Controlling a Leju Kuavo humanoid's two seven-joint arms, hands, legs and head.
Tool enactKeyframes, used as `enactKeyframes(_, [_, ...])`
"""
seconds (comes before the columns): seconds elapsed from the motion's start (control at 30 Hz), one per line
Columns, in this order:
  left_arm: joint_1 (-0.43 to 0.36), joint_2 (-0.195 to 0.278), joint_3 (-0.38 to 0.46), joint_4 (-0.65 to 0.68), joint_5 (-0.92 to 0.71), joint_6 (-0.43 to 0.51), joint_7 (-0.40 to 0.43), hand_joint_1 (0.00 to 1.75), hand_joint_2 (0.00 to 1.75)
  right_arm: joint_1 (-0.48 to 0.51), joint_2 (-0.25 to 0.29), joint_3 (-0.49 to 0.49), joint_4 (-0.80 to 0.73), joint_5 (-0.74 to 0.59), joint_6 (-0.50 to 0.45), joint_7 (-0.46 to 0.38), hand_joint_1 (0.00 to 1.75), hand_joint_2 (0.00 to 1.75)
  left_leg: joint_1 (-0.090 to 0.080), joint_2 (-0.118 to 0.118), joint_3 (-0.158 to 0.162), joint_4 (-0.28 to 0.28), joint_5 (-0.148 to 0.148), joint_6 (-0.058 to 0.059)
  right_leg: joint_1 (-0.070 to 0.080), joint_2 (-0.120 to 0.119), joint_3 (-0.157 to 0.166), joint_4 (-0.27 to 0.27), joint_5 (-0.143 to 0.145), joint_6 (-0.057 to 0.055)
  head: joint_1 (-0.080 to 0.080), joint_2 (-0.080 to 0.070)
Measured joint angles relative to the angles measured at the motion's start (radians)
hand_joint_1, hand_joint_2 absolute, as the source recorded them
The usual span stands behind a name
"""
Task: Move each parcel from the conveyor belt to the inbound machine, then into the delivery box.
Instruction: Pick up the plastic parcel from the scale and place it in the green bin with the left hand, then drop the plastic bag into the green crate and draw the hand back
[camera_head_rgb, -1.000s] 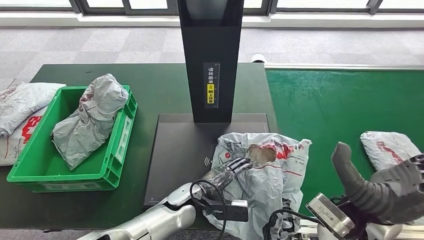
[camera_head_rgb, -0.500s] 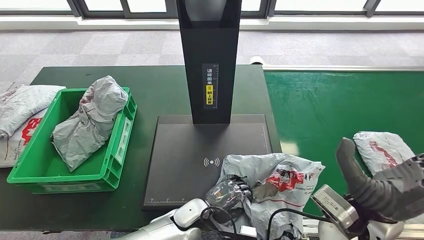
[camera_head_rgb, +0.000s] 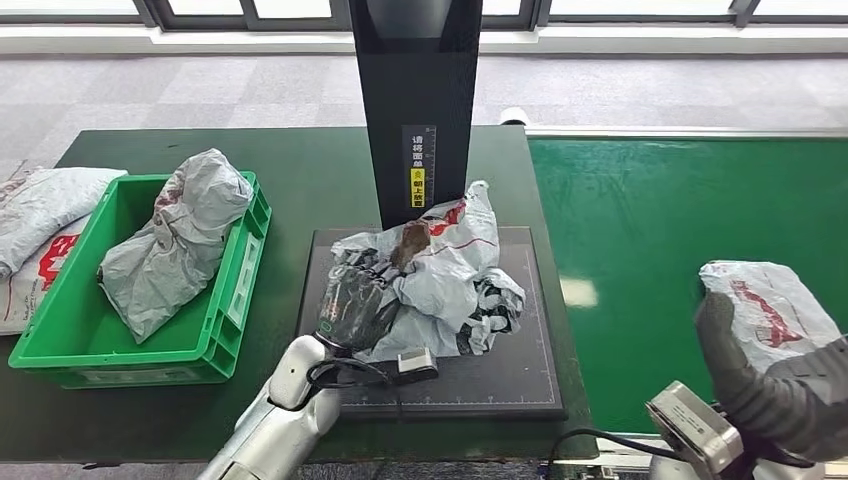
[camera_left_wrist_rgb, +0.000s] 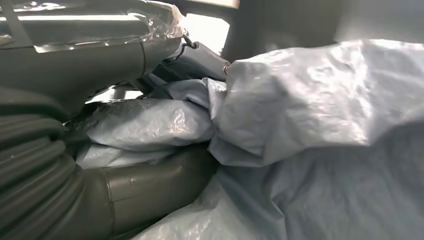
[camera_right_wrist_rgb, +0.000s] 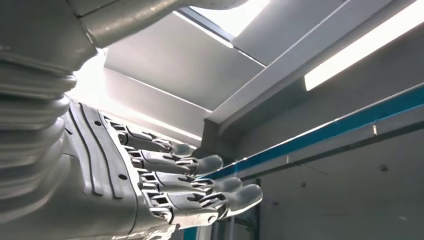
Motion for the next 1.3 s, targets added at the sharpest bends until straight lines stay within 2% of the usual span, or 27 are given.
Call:
enactKeyframes(0.13, [0.053,0.001,0.107,-0.148,0.039,0.0,-0.036,1.75,1.75,0.005,0.002,-0.007,0.0,-0.008,0.0,-0.004,0.0,1.75,0.0,0.0,-0.002,0.0,0.0,0.0,0.0,0.0,-0.002,0.0,0.0,0.0,0.0,0.0])
enactKeyframes(0.27, [0.101,0.001,0.213,-0.356,0.144,0.0,-0.113,1.75,1.75,0.01,0.002,-0.018,0.001,-0.027,0.0,-0.022,0.0,1.75,0.0,0.0,-0.003,0.0,0.0,0.0,0.0,0.0,-0.003,0.0,0.0,0.0,0.0,0.0])
enactKeyframes(0.37, [0.107,0.002,0.312,-0.484,0.131,0.0,-0.117,1.75,1.75,0.012,0.002,-0.034,0.006,-0.049,0.0,-0.043,0.0,1.75,0.001,0.0,-0.004,0.0,0.0,0.0,0.001,0.0,-0.003,0.0,0.0,0.0,0.0,0.0])
enactKeyframes(0.47, [0.069,0.003,0.438,-0.535,0.03,0.0,-0.085,1.75,1.75,0.014,0.003,-0.051,0.014,-0.075,0.0,-0.063,0.0,1.75,0.001,0.0,-0.004,0.0,0.0,0.0,0.001,-0.001,-0.003,0.0,0.0,0.0,0.0,0.0])
enactKeyframes(0.57, [-0.007,0.006,0.613,-0.53,-0.094,0.0,-0.066,1.75,1.75,0.022,0.003,-0.065,0.021,-0.088,0.0,-0.071,0.0,1.75,0.001,0.0,-0.003,0.0,0.001,-0.001,0.001,-0.001,-0.003,0.0,0.0,-0.001,0.0,0.0])
enactKeyframes(0.67, [-0.072,0.01,0.776,-0.506,-0.142,0.0,-0.072,1.75,1.75,0.031,0.004,-0.076,0.024,-0.094,0.0,-0.068,0.0,1.75,0.001,0.001,-0.003,0.0,0.001,-0.002,0.001,0.0,-0.004,0.0,0.001,-0.001,0.0,0.0])
enactKeyframes(0.77, [-0.102,0.013,0.866,-0.489,-0.158,0.0,-0.068,1.75,1.75,0.035,0.005,-0.08,0.025,-0.094,0.0,-0.066,0.0,1.75,0.001,-0.001,-0.004,0.0,0.002,-0.002,0.001,-0.001,-0.004,0.0,0.001,-0.001,0.0,0.0])
enactKeyframes(0.87, [-0.125,0.026,0.919,-0.455,-0.227,0.0,0.016,1.75,1.75,0.04,0.005,-0.082,0.025,-0.085,0.0,-0.046,0.0,1.75,0.0,-0.002,-0.005,0.0,0.002,-0.002,0.0,-0.002,-0.004,0.0,0.001,-0.001,0.0,0.0])
enactKeyframes(0.93, [-0.141,0.062,0.936,-0.382,-0.277,-0.001,0.154,1.75,1.75,0.046,0.005,-0.082,0.025,-0.074,0.0,-0.027,0.0,1.75,0.0,-0.001,-0.004,0.0,0.002,-0.002,0.0,0.0,-0.005,0.0,0.001,-0.001,0.0,0.0])
enactKeyframes(1.03, [-0.152,0.143,0.917,-0.226,-0.306,-0.002,0.39,1.75,1.75,0.059,0.005,-0.082,0.023,-0.066,0.0,-0.013,0.0,1.75,0.001,0.003,-0.003,0.0,0.001,-0.003,0.001,0.004,-0.007,0.0,0.002,-0.002,0.0,0.0])
enactKeyframes(1.07, [-0.152,0.162,0.909,-0.185,-0.309,-0.003,0.428,1.75,1.75,0.062,0.006,-0.082,0.023,-0.064,0.0,-0.012,0.0,1.75,0.002,0.003,-0.003,0.0,0.002,-0.003,0.002,0.004,-0.007,0.0,0.002,-0.003,0.0,0.0])
enactKeyframes(1.2, [-0.158,0.216,0.88,-0.07,-0.312,-0.002,0.477,1.75,1.75,0.064,0.008,-0.083,0.022,-0.062,0.0,-0.012,0.0,1.75,0.003,0.002,-0.004,0.0,0.002,-0.004,0.003,0.003,-0.007,0.0,0.002,-0.003,0.0,0.0])
enactKeyframes(1.3, [-0.181,0.254,0.834,0.053,-0.312,-0.002,0.566,1.75,1.75,0.064,0.008,-0.083,0.022,-0.055,0.0,-0.006,0.0,1.75,0.003,0.002,-0.004,0.0,0.002,-0.004,0.002,0.003,-0.006,0.0,0.002,-0.003,0.0,0.0])
